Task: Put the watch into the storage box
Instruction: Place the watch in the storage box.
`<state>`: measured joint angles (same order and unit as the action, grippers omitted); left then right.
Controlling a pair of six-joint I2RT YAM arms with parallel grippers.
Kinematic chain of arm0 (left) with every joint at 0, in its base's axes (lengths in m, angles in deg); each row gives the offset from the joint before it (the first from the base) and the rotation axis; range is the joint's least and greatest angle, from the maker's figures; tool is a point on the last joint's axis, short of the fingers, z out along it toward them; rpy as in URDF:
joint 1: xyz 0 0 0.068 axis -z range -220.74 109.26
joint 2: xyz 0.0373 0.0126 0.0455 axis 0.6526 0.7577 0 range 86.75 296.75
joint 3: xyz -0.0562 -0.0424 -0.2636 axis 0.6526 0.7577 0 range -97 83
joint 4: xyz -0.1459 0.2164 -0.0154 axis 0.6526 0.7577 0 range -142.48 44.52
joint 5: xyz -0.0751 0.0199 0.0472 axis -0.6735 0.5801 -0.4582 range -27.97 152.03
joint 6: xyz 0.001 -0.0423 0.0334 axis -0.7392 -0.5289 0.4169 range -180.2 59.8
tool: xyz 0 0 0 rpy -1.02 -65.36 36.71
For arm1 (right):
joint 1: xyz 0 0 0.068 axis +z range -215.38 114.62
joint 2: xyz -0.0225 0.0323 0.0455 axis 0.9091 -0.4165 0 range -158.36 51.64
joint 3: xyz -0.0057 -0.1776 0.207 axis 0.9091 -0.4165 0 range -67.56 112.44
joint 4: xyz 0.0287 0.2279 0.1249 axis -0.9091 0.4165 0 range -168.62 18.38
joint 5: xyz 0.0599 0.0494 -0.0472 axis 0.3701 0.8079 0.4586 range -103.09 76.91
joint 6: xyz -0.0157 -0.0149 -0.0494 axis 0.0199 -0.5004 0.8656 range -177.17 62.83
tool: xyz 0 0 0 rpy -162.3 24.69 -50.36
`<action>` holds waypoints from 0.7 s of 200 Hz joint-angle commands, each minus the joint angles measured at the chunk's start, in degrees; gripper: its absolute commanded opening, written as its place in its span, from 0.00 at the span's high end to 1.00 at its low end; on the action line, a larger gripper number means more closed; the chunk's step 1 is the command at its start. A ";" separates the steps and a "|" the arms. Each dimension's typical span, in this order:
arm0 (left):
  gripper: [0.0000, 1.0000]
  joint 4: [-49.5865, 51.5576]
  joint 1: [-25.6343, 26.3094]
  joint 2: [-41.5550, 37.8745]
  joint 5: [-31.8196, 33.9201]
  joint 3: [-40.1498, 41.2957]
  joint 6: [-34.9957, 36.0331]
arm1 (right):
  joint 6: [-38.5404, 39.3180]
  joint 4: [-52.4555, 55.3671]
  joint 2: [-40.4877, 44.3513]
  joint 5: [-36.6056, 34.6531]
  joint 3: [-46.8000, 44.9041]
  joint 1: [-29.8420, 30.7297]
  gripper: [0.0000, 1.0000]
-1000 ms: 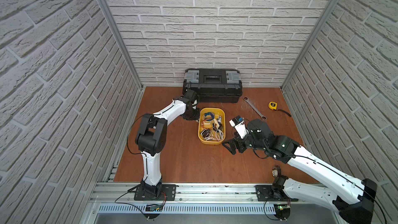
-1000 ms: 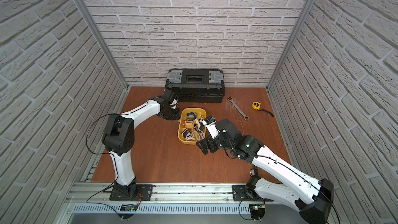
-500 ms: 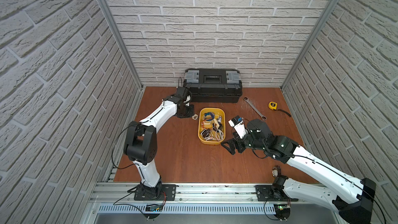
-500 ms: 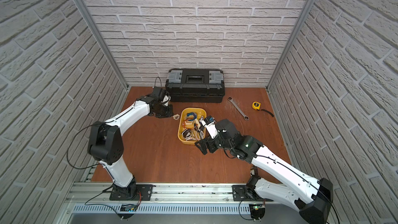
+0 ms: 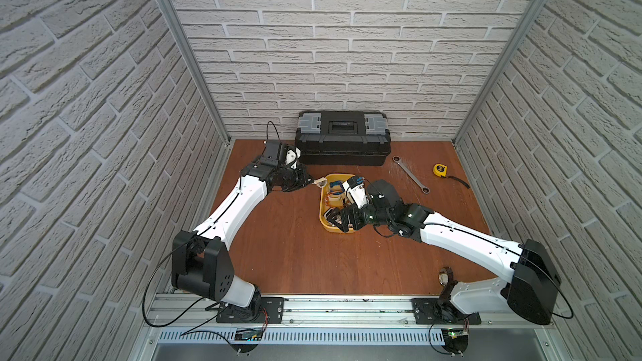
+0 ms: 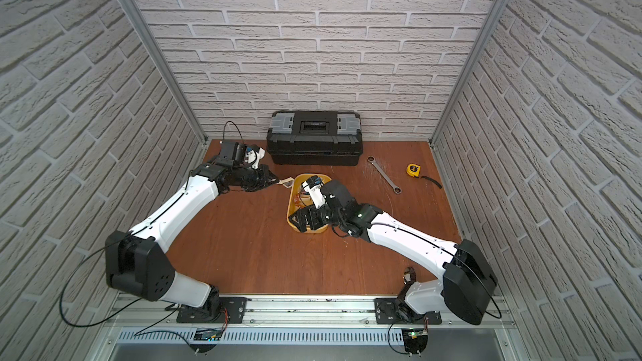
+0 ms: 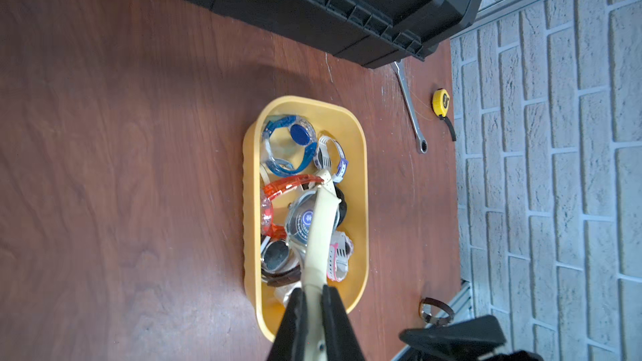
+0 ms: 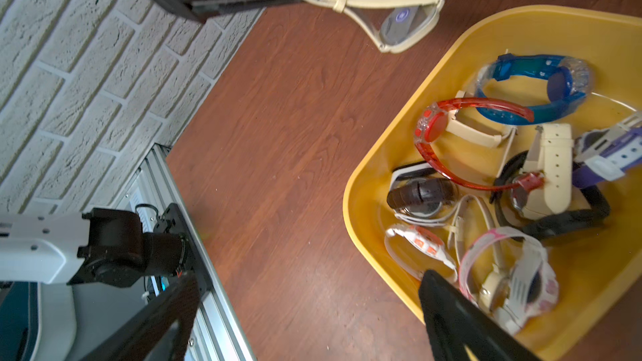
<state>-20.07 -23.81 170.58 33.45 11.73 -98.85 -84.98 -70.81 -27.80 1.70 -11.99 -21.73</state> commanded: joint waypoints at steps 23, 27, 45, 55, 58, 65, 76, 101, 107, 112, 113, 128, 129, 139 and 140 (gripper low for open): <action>0.88 -5.77 1.26 -5.22 -3.72 3.89 -5.06 | -7.35 -12.73 -2.31 -4.58 0.06 -0.27 0.01; 0.88 -5.82 1.52 -5.41 -3.60 4.28 -5.23 | -7.61 -13.15 -2.61 -4.78 0.06 -0.33 0.01; 0.88 -6.50 2.03 -6.44 -3.33 5.50 -5.95 | -9.22 -14.20 -4.15 -6.01 0.06 -0.87 0.02; 0.88 -6.78 2.23 -6.92 -3.25 6.03 -6.28 | -10.32 -14.89 -4.74 -6.66 -0.21 -1.41 0.04; 0.88 -6.82 2.28 -7.08 -3.24 6.25 -6.32 | -10.79 -15.11 -4.78 -7.04 -0.46 -1.66 0.04; 0.88 -6.83 2.46 -7.44 -3.10 6.52 -6.30 | -12.18 -16.13 -4.81 -7.74 -1.27 -2.23 0.04; 0.88 -6.83 2.41 -8.10 -2.96 7.05 -6.52 | -14.28 -17.67 -4.85 -8.24 -2.35 -3.19 0.06; 0.88 -6.83 2.59 -9.12 -2.80 7.88 -6.79 | -17.22 -19.86 -5.05 -8.95 -4.27 -4.92 0.09; 0.88 -6.74 2.66 -9.29 -2.77 7.98 -6.79 | -18.20 -21.45 -5.02 -8.98 -5.22 -5.27 0.09; 0.88 -6.74 2.67 -9.52 -2.67 8.13 -6.77 | -19.09 -22.55 -5.14 -9.09 -5.80 -5.54 0.09; 0.88 -6.74 2.72 -9.54 -2.65 8.15 -6.74 | -19.24 -22.74 -5.17 -9.08 -5.90 -5.57 0.09; 0.88 -6.76 2.89 -9.89 -2.52 8.47 -6.85 | -20.88 -24.61 -6.17 -7.89 -6.44 -6.38 0.11; 0.88 -6.75 2.87 -9.95 -2.48 8.49 -6.86 | -20.97 -24.69 -6.25 -7.73 -6.44 -6.43 0.11; 0.88 -6.83 2.97 -10.13 -2.45 8.60 -6.94 | -21.52 -25.59 -7.16 -6.35 -6.15 -6.61 0.12; 0.88 -6.83 3.00 -10.20 -2.45 8.64 -6.95 | -21.55 -25.67 -7.23 -6.26 -6.12 -6.68 0.12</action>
<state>-24.25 -21.36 162.12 31.11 19.38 -105.45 -102.86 -89.67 -33.15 -5.91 -17.76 -27.89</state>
